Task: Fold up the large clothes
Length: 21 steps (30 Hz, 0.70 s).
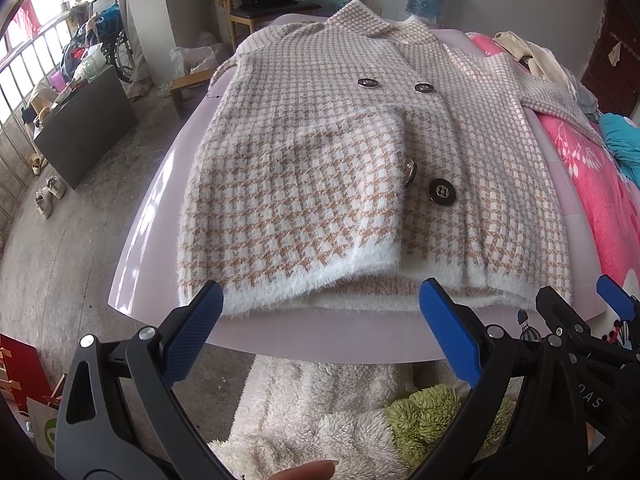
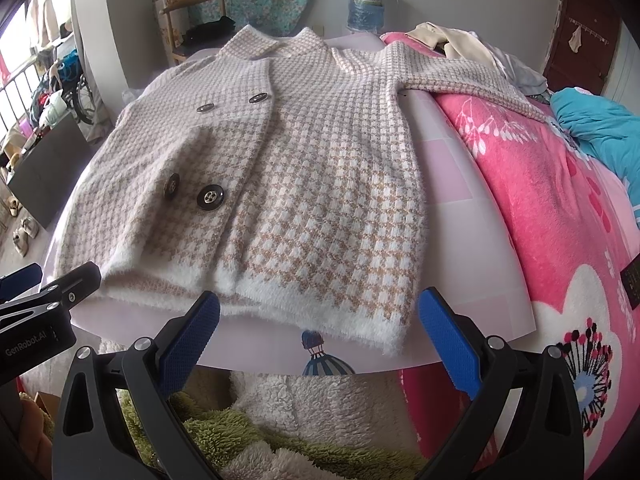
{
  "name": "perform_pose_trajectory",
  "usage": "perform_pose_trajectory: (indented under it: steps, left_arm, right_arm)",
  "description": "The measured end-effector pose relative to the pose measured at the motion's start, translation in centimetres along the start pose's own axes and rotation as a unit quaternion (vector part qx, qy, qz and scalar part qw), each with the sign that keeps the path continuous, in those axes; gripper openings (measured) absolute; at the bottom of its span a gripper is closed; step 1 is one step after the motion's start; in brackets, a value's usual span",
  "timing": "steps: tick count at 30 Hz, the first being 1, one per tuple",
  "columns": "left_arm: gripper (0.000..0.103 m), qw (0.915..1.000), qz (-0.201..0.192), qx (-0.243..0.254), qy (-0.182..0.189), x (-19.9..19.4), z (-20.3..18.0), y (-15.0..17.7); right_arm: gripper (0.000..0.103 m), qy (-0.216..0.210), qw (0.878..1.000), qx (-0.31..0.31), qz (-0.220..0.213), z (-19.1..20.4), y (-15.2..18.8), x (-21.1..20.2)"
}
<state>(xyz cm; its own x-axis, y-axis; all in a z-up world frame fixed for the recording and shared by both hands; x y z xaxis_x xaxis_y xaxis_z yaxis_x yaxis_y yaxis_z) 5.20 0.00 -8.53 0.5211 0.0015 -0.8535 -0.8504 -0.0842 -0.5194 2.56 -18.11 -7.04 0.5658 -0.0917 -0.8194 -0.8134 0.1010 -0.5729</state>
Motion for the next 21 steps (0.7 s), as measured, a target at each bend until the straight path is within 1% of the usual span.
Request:
perform_pose_trajectory:
  steps: [21]
  left_arm:
    - [0.095,1.0000,-0.001,0.001,-0.001,-0.01,0.01,-0.02]
  right_arm:
    - [0.097,-0.001,1.000,0.002,0.001,-0.14,-0.01,0.07]
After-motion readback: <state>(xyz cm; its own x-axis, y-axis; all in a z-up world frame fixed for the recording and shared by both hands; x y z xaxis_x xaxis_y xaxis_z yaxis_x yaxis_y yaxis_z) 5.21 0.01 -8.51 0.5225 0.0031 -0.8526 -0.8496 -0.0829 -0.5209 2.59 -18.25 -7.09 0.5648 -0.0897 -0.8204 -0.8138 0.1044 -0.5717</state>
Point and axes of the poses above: each gripper's, at about its wrist camera, not at the fingertips, and x roughly the way its jaws point, z to its left, y to its underside, the point moved 10 cm from there along x, roughly the way its jaws point, and after that the axes turned 1 degree about -x, right-handed, at the moved point
